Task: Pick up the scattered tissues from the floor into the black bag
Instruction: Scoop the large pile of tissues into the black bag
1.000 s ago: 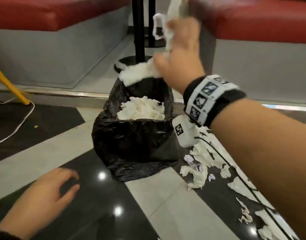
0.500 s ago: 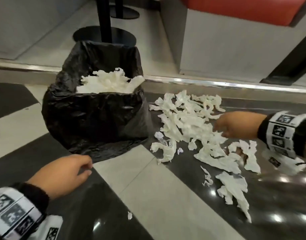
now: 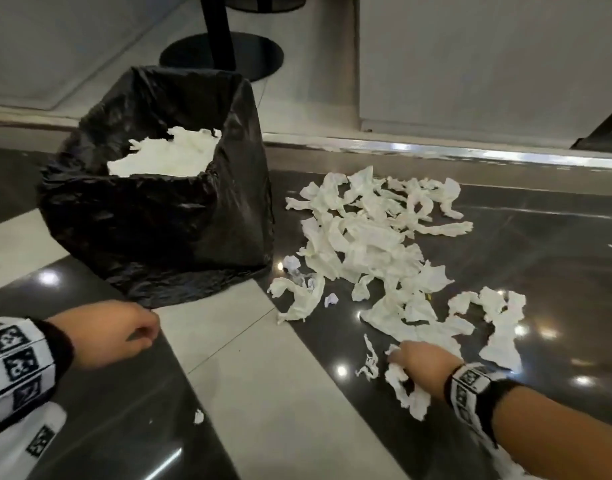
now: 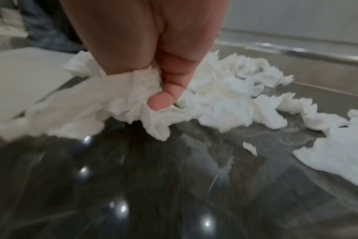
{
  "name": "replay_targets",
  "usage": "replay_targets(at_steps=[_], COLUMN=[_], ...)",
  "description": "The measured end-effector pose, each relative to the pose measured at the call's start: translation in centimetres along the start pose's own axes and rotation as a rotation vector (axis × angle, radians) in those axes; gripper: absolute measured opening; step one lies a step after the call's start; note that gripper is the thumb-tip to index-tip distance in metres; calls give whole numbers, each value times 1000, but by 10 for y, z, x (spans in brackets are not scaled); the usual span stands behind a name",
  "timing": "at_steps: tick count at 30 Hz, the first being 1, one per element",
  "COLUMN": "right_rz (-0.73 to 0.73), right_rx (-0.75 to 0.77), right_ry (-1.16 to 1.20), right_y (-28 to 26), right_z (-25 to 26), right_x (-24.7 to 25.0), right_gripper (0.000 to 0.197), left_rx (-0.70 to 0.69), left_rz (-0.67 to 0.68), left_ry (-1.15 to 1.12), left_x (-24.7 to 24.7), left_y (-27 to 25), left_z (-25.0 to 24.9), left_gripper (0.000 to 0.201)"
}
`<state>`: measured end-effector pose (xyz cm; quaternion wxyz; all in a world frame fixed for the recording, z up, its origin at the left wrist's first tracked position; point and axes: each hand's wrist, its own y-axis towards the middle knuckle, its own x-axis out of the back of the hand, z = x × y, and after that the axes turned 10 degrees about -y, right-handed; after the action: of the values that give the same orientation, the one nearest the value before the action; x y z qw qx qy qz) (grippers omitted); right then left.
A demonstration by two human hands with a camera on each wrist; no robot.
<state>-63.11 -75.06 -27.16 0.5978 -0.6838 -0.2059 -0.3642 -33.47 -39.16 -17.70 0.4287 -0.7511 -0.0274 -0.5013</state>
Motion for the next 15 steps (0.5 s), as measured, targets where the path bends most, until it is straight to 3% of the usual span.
replay_targets(at_steps=[2, 6, 9, 11, 13, 15], right_rz=[-96, -229, -109, 30, 97, 78], right_rx=[-43, -41, 107, 156, 116, 36], right_ry=[85, 279, 196, 15, -6, 116], right_y=[9, 24, 26, 22, 14, 4], right_z=[-8, -7, 7, 18, 20, 10], right_x=[18, 46, 31, 1, -26, -38], right_gripper=[33, 30, 64, 74, 68, 49], left_rx=[-3, -18, -106, -195, -275, -364], left_rz=[5, -113, -145, -122, -107, -135], left_ry=[7, -75, -131, -57, 71, 164], left_x=[11, 13, -1, -8, -5, 3], left_y=[-6, 23, 57, 77, 96, 115], left_z=[-22, -61, -95, -115, -132, -147], left_gripper=[11, 12, 5, 15, 25, 27])
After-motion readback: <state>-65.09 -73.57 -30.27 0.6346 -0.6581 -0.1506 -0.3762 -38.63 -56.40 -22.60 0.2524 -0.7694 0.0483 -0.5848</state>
